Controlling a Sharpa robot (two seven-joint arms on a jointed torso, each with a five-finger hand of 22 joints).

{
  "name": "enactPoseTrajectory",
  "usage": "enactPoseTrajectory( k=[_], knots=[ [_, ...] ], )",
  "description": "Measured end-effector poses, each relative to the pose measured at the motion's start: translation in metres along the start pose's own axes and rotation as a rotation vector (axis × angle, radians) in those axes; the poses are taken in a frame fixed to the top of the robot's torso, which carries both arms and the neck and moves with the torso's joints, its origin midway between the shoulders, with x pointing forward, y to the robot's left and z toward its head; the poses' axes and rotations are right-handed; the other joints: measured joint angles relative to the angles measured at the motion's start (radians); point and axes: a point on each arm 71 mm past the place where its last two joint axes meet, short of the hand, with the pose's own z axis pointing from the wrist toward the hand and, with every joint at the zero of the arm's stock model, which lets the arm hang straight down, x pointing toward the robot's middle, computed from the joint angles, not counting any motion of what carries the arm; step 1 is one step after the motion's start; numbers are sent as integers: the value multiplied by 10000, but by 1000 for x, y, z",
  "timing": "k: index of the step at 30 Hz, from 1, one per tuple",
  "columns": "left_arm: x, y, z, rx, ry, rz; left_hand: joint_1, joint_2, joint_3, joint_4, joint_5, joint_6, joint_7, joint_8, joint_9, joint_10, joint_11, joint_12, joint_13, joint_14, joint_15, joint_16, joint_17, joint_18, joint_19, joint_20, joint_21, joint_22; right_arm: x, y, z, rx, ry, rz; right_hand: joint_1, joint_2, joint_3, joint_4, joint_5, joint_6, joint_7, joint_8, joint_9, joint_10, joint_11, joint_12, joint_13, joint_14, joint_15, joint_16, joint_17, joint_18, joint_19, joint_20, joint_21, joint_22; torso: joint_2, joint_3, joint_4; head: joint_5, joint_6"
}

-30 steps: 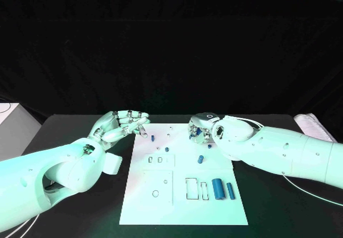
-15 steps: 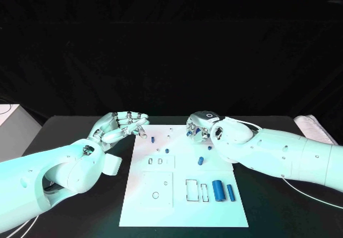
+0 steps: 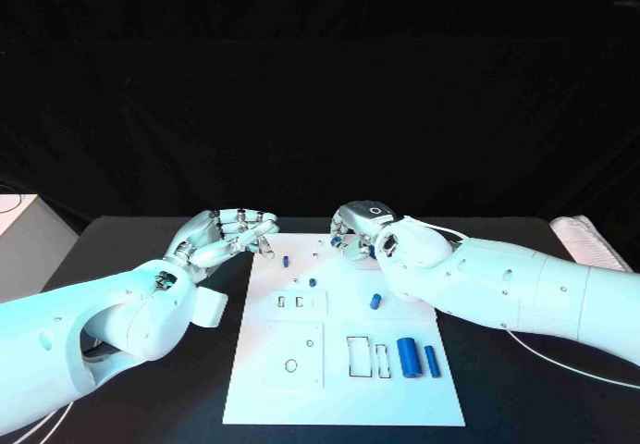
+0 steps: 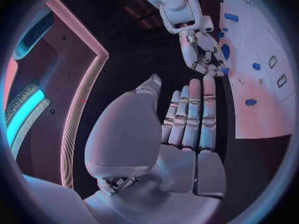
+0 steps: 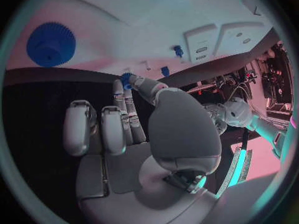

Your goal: Assemble the parts on the task board

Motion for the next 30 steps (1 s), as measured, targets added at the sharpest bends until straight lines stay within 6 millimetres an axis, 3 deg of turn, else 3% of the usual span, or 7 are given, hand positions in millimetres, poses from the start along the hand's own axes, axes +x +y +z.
enactPoseTrajectory(
  k=[14,30],
  knots=[
    [2,0,1,-7,42,-63,0,0,0,0,0,0,0,0,-1,0,0,0,-1,0,0,0,-1,0,0,0,-1,-2,3,8,11,19,-286,72,-3,-3,26,-28,-78,-21,14,-3,124,-3,-2,-37,-8,0,0,38,10,0,0,0,-1,-2,70,-12,92,0,10],
    [3,-5,3,78,83,-59,40,40,0,0,0,0,0,0,9,0,0,0,5,0,0,0,8,-1,-37,-37,40,13,5,6,18,208,-398,-2,-3,-5,52,-55,-86,-63,27,-27,175,-4,-2,-39,-11,0,1,38,9,0,0,0,-1,-4,139,-67,183,21,26]
  ],
)
